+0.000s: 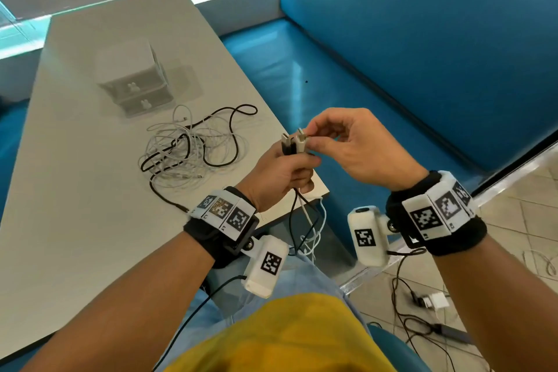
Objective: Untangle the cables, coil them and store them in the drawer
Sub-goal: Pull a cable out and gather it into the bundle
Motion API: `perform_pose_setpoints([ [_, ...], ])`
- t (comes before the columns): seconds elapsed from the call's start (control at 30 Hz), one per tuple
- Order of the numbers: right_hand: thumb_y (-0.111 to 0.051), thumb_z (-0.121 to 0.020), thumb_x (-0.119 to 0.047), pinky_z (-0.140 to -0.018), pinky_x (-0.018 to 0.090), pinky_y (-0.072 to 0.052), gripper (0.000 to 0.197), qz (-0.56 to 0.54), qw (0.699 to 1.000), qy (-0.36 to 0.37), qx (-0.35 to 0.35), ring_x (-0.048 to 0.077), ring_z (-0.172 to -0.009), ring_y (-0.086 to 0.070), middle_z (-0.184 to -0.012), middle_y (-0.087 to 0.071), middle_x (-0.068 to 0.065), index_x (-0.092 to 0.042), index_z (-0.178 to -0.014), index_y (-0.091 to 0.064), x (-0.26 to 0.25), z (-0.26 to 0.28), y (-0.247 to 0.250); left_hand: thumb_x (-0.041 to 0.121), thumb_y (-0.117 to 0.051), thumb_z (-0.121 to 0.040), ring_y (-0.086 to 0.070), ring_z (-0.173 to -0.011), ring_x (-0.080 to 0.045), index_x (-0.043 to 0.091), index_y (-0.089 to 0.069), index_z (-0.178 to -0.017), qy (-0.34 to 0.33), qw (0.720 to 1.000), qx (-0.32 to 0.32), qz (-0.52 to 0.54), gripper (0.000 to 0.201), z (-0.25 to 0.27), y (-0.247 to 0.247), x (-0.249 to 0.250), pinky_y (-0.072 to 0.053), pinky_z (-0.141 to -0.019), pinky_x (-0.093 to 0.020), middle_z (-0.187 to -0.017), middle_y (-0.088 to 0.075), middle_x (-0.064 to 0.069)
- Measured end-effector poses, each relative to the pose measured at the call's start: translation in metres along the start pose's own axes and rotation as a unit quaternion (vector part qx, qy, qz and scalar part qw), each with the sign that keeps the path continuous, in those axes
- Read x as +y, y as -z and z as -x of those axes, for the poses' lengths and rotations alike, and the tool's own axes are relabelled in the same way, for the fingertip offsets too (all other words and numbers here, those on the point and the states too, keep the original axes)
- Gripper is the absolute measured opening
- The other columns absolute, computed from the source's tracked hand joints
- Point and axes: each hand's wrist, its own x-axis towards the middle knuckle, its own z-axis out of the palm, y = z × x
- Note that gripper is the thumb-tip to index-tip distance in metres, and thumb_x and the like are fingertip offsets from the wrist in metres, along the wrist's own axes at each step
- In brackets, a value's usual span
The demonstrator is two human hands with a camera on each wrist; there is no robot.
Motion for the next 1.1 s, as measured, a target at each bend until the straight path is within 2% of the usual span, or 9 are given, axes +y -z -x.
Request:
perform_pose_setpoints([
  [0.23,-0.062,-0.089,0.0,-0.063,0.007,-0.043,0.013,0.001,0.999,0.031,-0.017,-0.007,-0.071,-0.061,-0.09,-0.068,-0.01,-0.012,-0.085,-0.064,-0.01,0.009,0.012,0.004,-0.047,-0.076,-0.028,-0.041,-0.012,0.012,-0.049,-0.078,0.03,0.998,-0.031,0.045,0.009,-0.001,0.0,0.004,-0.039,-0.056,-0.031,-0.048,-0.031,0.002],
  [0.33,-0.062,-0.088,-0.006,-0.079,0.024,-0.05,0.022,0.056,0.996,0.054,-0.034,0.009,-0.098,-0.064,-0.112,-0.066,-0.014,-0.027,-0.081,-0.062,-0.013,0.005,0.015,0.002,-0.043,-0.07,-0.024,-0.042,-0.011,0.015,-0.035,-0.072,0.067,0.996,-0.039,0.047,0.015,-0.001,0.0,0.004,-0.031,-0.058,-0.031,-0.049,-0.029,0.004],
  [0.43,-0.063,-0.088,-0.01,-0.084,0.038,-0.053,0.02,0.084,0.994,0.044,-0.048,0.013,-0.095,-0.066,-0.101,-0.07,-0.012,-0.03,-0.084,-0.063,-0.016,0.001,0.015,0.001,-0.041,-0.068,-0.018,-0.045,-0.01,0.018,-0.027,-0.069,0.077,0.996,-0.039,0.029,0.022,0.0,-0.001,0.004,-0.026,-0.051,-0.027,-0.05,-0.026,0.006],
  [0.57,-0.059,-0.091,-0.016,-0.072,0.014,-0.044,0.016,0.146,0.987,0.019,-0.064,0.001,-0.08,-0.061,-0.085,-0.067,-0.018,-0.026,-0.097,-0.069,-0.022,-0.004,0.013,-0.007,-0.051,-0.077,-0.021,-0.044,-0.009,0.016,-0.034,-0.075,0.052,0.998,-0.022,-0.035,0.029,0.001,-0.005,0.001,-0.027,-0.047,-0.025,-0.056,-0.019,-0.001],
  [0.67,-0.052,-0.093,-0.018,-0.069,0.004,-0.04,0.024,0.204,0.973,-0.005,-0.105,-0.01,-0.077,-0.057,-0.087,-0.061,-0.022,-0.029,-0.106,-0.07,-0.027,-0.01,0.01,-0.012,-0.046,-0.091,-0.023,-0.041,-0.007,0.018,-0.039,-0.073,0.04,0.996,-0.025,-0.075,0.035,0.002,-0.007,0.0,-0.026,-0.048,-0.027,-0.046,-0.024,0.01],
  [0.73,-0.05,-0.093,-0.018,-0.071,0.014,-0.048,0.027,0.226,0.964,-0.019,-0.141,0.0,-0.075,-0.06,-0.085,-0.062,-0.015,-0.029,-0.103,-0.072,-0.032,-0.012,0.011,-0.011,-0.045,-0.092,-0.022,-0.041,-0.007,0.019,-0.043,-0.067,0.042,0.996,-0.024,-0.072,0.04,0.003,-0.007,0.0,-0.024,-0.048,-0.028,-0.045,-0.025,0.011],
  [0.83,-0.053,-0.085,-0.021,-0.078,0.045,-0.054,0.025,0.227,0.958,-0.026,-0.171,0.022,-0.08,-0.064,-0.087,-0.068,0.0,-0.036,-0.089,-0.073,-0.035,-0.013,0.014,-0.01,-0.047,-0.089,-0.022,-0.04,-0.006,0.017,-0.04,-0.068,0.042,0.998,-0.027,-0.049,0.035,0.003,-0.004,0.003,-0.024,-0.046,-0.023,-0.045,-0.028,0.011],
  [0.97,-0.063,-0.083,-0.029,-0.076,0.045,-0.052,0.012,0.22,0.965,-0.001,-0.142,0.017,-0.08,-0.061,-0.087,-0.066,0.001,-0.028,-0.084,-0.074,-0.035,-0.011,0.012,0.001,-0.049,-0.074,-0.022,-0.04,-0.005,0.016,-0.038,-0.072,0.038,0.997,-0.045,-0.056,0.019,0.003,-0.002,0.009,-0.026,-0.045,-0.021,-0.045,-0.032,0.013],
  [1.1,-0.065,-0.083,-0.033,-0.077,0.043,-0.051,0.008,0.216,0.969,-0.006,-0.119,0.017,-0.08,-0.063,-0.083,-0.068,-0.001,-0.031,-0.078,-0.07,-0.034,-0.014,0.013,-0.011,-0.044,-0.089,-0.024,-0.039,-0.005,0.012,-0.042,-0.073,0.034,0.994,-0.039,-0.099,0.029,0.003,-0.002,0.012,-0.031,-0.048,-0.023,-0.043,-0.033,0.012],
])
